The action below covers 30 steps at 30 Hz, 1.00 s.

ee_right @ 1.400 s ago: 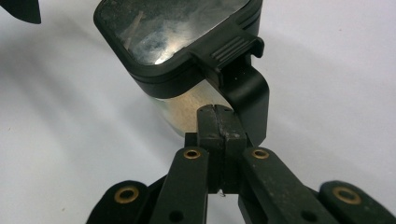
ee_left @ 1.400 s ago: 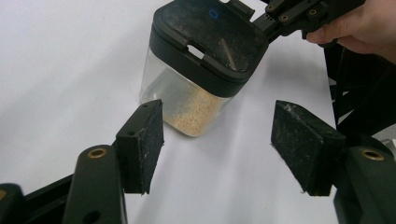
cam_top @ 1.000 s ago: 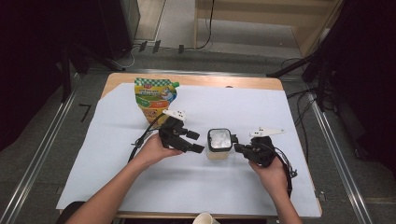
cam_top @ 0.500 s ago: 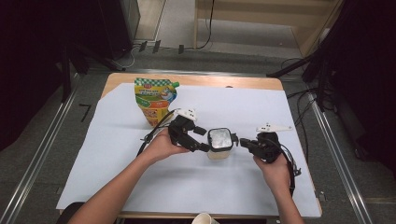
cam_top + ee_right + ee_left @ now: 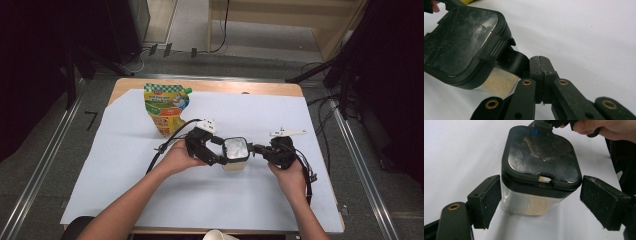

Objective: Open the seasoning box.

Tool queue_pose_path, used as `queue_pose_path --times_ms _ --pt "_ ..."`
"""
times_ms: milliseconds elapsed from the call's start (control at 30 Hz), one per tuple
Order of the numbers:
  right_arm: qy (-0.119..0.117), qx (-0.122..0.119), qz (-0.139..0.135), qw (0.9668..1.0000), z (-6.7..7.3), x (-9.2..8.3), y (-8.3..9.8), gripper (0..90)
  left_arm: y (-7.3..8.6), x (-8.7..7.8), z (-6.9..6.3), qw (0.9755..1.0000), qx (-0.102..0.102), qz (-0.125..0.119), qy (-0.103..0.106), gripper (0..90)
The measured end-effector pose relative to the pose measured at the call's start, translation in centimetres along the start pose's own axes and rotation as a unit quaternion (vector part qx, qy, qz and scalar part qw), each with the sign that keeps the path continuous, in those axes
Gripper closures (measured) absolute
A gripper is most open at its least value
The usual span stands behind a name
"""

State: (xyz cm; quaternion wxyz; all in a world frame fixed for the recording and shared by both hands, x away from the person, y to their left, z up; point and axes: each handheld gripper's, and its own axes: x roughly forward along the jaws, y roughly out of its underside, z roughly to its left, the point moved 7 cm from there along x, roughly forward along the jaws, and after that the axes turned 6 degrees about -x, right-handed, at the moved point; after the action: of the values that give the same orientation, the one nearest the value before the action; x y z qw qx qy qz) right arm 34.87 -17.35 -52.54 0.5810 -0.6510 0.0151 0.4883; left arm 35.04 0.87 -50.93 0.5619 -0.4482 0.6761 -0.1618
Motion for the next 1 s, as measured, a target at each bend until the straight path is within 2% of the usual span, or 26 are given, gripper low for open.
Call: queue_pose_path --times_ms 133,267,333,667,1000 --pt "0.011 -0.003 0.006 0.9999 0.0 0.3 0.2 90.0 0.0 0.6 -0.1 0.9999 0.007 -0.001 -0.012 16.5" --pt "0.009 0.012 0.001 0.9999 0.0 0.3 0.3 90.0 0.1 1.2 -0.1 0.9996 0.002 0.002 -0.028 15.0" --pt "0.008 0.012 0.001 0.9999 0.0 0.3 0.3 90.0 0.0 1.2 -0.2 0.9993 0.008 -0.001 -0.035 15.0" --pt "0.014 0.013 0.000 0.9998 0.2 0.2 0.3 90.0 -0.3 0.9 -0.2 0.9990 0.015 -0.008 -0.040 16.2" --pt "0.017 0.012 0.003 0.9998 0.4 0.3 0.3 90.0 -0.3 0.7 -0.4 0.9987 0.023 0.001 -0.045 16.5"
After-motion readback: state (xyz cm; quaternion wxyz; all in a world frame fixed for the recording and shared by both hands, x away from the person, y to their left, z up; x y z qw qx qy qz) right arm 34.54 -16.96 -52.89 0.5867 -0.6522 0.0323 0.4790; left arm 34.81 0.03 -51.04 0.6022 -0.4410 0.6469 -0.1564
